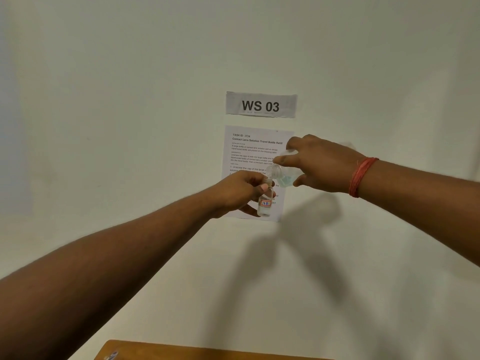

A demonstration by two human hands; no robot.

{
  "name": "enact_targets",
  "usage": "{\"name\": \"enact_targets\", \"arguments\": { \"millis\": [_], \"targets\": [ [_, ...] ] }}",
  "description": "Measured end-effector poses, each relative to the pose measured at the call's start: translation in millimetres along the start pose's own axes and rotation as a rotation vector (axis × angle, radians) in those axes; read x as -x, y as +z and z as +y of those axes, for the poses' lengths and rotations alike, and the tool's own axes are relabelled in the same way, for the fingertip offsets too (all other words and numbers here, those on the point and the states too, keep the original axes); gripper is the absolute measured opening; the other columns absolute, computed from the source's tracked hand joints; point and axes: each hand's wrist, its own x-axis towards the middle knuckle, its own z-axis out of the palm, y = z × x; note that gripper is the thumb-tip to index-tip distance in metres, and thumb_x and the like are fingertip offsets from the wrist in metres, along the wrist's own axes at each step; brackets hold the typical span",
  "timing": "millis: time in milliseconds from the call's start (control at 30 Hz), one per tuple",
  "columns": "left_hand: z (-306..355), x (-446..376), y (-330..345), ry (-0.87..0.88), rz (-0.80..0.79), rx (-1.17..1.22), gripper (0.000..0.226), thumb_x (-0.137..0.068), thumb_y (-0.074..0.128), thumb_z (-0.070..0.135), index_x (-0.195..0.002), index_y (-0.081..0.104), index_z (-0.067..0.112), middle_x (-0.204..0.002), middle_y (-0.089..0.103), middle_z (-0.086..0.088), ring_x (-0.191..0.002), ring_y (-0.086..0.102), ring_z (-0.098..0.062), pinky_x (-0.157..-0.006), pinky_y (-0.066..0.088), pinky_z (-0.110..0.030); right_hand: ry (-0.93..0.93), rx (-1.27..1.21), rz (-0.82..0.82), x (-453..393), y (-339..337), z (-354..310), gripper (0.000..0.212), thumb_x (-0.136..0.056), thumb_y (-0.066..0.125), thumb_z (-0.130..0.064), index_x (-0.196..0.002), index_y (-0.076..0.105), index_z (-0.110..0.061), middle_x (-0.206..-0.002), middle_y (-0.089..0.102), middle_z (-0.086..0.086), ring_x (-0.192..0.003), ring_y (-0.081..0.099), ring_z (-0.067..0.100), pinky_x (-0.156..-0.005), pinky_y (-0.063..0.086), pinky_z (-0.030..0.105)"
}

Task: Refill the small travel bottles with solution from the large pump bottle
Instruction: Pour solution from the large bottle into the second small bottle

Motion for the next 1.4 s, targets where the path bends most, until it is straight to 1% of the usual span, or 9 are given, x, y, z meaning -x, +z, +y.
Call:
{"name": "enact_targets", "arguments": {
  "millis": [100,367,500,567,767,967,1067,1167,1400],
  "targets": [
    [-0.4,-0.1,-0.1,0.0,-0.002,0.002,0.02,-0.106,0.05,0.014,-0.11,0.069,0.009,-0.114,0.074,-0.006,-0.104,0.072,-0.021,-0.082,0.064,-0.044,0.0,0.002,0.001,-0.5,-0.1,-0.3,0.07,-0.085,0.072,-0.037,-0.147,0.039,-0.032,-0.139,0.045,0.008,-0.113,0.05,0.029,-0.087,0.052,0.042],
    [-1.6,-0.2,0.0,0.007,-0.001,0.005,0.019,-0.106,0.05,0.015,-0.108,0.069,0.013,-0.116,0.073,-0.005,-0.104,0.071,-0.019,-0.083,0.064,-0.044,-0.004,0.009,0.006,-0.9,0.2,-0.7,0.071,-0.086,0.072,-0.036,-0.148,0.039,-0.031,-0.139,0.045,0.008,-0.114,0.05,0.029,-0.088,0.053,0.041],
    [-1.9,-0.1,0.1,0.007,0.0,0.014,0.019,-0.107,0.05,0.015,-0.108,0.068,0.013,-0.116,0.074,-0.005,-0.101,0.072,-0.017,-0.079,0.065,-0.04,-0.005,0.015,0.002,-1.9,0.2,-0.8,0.07,-0.086,0.072,-0.036,-0.148,0.039,-0.031,-0.139,0.045,0.009,-0.114,0.05,0.03,-0.088,0.053,0.042],
    [-2.0,-0.2,0.2,0.008,0.0,0.009,0.019,-0.107,0.05,0.014,-0.108,0.068,0.012,-0.116,0.074,-0.006,-0.102,0.072,-0.018,-0.081,0.065,-0.042,-0.006,0.016,0.001,-2.2,0.5,-0.6,0.07,-0.085,0.072,-0.036,-0.147,0.04,-0.031,-0.139,0.046,0.01,-0.113,0.051,0.03,-0.087,0.053,0.042],
    [-1.9,-0.6,-0.1,0.008,0.0,0.013,0.022,-0.106,0.05,0.012,-0.114,0.069,0.005,-0.115,0.074,-0.007,-0.102,0.071,-0.02,-0.08,0.065,-0.041,-0.008,0.019,0.001,-2.5,0.2,0.0,0.07,-0.085,0.072,-0.036,-0.147,0.039,-0.031,-0.139,0.045,0.009,-0.113,0.05,0.03,-0.088,0.053,0.042],
    [-3.8,0.0,0.0,0.014,0.0,0.034,0.019,-0.107,0.05,0.013,-0.111,0.068,0.013,-0.116,0.074,-0.007,-0.103,0.072,-0.021,-0.079,0.065,-0.042,-0.005,0.012,0.002,-1.5,-0.4,-1.1,0.069,-0.085,0.072,-0.036,-0.147,0.04,-0.031,-0.137,0.046,0.009,-0.11,0.051,0.029,-0.086,0.053,0.042],
    [-4.7,0.2,-0.6,0.012,0.004,0.031,0.02,-0.106,0.051,0.013,-0.116,0.068,0.012,-0.115,0.074,-0.006,-0.101,0.073,-0.018,-0.077,0.065,-0.039,-0.008,0.015,0.002,-1.2,-0.4,-2.3,0.069,-0.085,0.072,-0.037,-0.147,0.04,-0.031,-0.138,0.046,0.008,-0.111,0.051,0.029,-0.086,0.053,0.042],
    [-4.6,0.9,-0.8,0.012,0.001,0.034,0.019,-0.106,0.051,0.014,-0.114,0.068,0.013,-0.114,0.075,-0.005,-0.099,0.073,-0.016,-0.077,0.065,-0.039,-0.009,0.012,0.003,-1.3,-0.9,-2.7,0.069,-0.085,0.072,-0.036,-0.146,0.041,-0.031,-0.137,0.046,0.009,-0.111,0.051,0.029,-0.086,0.053,0.042],
    [-3.5,3.0,-0.5,0.014,0.002,0.029,0.023,-0.107,0.05,0.014,-0.12,0.067,0.008,-0.118,0.074,-0.008,-0.105,0.072,-0.021,-0.079,0.065,-0.04,-0.013,0.018,0.004,-1.3,-1.8,-3.0,0.069,-0.085,0.073,-0.036,-0.146,0.042,-0.03,-0.136,0.047,0.01,-0.111,0.051,0.03,-0.086,0.053,0.043]
  ]
}}
